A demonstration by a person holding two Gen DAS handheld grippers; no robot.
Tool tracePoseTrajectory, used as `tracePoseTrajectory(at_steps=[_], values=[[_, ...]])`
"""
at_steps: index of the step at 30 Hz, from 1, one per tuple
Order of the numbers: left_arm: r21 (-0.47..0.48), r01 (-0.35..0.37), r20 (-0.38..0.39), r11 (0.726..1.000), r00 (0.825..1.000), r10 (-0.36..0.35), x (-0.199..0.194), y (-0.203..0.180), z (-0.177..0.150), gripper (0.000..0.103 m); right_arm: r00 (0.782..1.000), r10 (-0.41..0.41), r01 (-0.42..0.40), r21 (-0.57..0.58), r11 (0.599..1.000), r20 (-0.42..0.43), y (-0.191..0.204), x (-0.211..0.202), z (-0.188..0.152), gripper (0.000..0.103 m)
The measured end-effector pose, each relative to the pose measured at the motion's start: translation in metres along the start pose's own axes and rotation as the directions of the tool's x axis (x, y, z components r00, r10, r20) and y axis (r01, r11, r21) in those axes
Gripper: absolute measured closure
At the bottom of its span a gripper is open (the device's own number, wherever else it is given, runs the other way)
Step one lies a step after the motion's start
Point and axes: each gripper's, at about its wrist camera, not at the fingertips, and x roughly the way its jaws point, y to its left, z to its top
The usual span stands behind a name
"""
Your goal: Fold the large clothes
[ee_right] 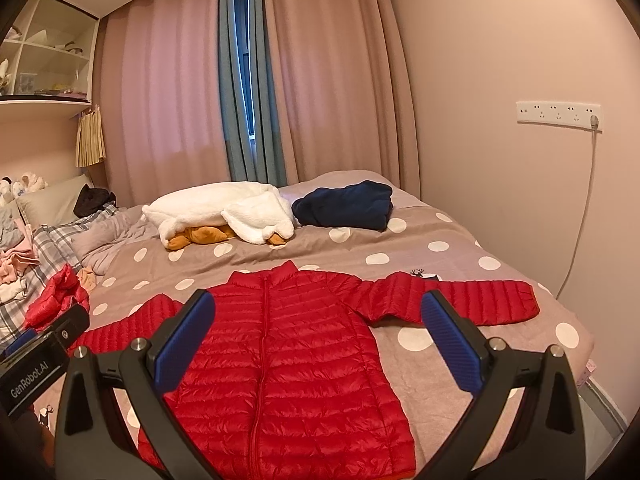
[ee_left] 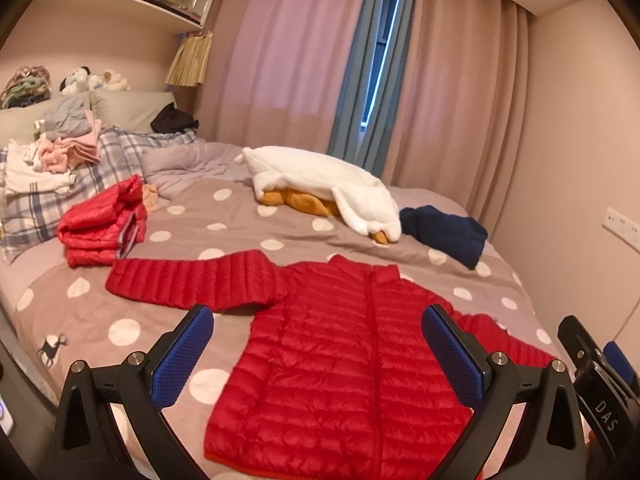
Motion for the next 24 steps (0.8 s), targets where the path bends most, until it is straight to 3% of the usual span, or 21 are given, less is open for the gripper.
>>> tracePoseTrajectory(at_steps=[24], values=[[0.009, -0.014, 0.006, 1.0, 1.0, 0.014, -0.0003, 0.0003, 0.0002, 0.0, 1.0, 0.002, -0.002, -0.005, 1.0, -0.008, -0.0006, 0.0016, -0.0013, 0.0]])
